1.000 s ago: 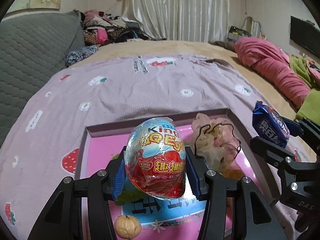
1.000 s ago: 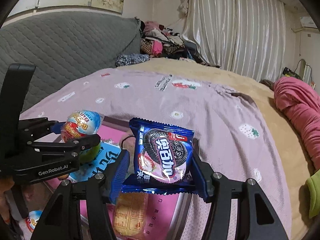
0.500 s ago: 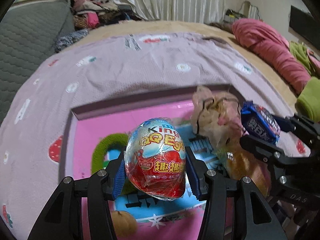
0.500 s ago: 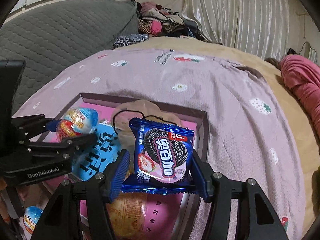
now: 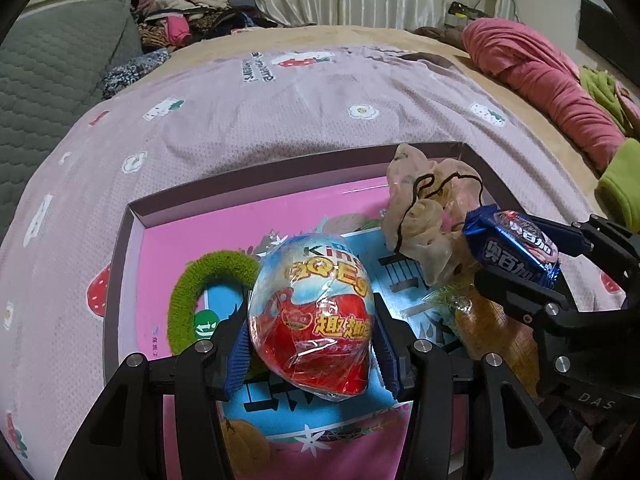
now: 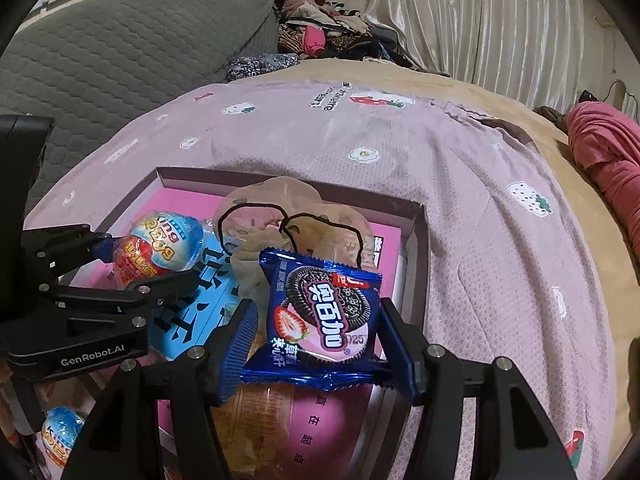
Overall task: Organize objects
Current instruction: 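Lower Kinder egg with left tool into tray while right lowers Oreo pack beside scrunchie, then open left gripper releasing Kinder egg while right gripper opens releasing Oreo pack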
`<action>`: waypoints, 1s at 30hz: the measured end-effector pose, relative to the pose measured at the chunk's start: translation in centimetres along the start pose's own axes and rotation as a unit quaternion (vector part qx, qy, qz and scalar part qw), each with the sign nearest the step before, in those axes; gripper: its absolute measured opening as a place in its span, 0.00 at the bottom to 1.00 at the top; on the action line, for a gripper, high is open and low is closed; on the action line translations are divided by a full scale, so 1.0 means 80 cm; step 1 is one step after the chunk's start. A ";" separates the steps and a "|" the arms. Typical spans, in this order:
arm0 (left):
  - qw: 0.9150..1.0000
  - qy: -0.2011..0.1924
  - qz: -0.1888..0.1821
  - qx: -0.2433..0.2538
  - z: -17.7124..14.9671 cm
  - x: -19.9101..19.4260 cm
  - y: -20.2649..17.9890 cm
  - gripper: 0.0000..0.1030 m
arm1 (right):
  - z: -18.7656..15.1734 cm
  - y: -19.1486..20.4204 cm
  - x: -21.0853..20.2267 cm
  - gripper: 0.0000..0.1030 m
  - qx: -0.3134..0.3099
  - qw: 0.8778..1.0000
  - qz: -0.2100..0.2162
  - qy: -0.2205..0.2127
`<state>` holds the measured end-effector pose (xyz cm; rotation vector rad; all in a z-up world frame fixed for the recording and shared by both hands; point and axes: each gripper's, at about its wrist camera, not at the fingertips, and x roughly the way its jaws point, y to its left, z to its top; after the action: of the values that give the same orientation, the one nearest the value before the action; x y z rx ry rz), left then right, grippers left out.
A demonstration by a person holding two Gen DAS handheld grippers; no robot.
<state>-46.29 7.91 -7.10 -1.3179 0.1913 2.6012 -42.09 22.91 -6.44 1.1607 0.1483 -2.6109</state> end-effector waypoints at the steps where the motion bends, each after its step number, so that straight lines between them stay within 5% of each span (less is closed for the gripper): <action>1: 1.000 0.000 0.001 0.001 0.000 0.000 -0.001 0.53 | 0.000 0.000 0.000 0.59 0.000 1.000 0.001 0.001; 30: 0.998 -0.027 -0.034 -0.045 0.002 -0.024 0.017 0.67 | 0.005 -0.003 -0.022 0.65 0.012 0.999 0.000 -0.030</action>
<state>-45.70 6.39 -5.43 -1.2578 0.0215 2.6115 -41.29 23.45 -4.87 1.0887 0.1035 -2.6511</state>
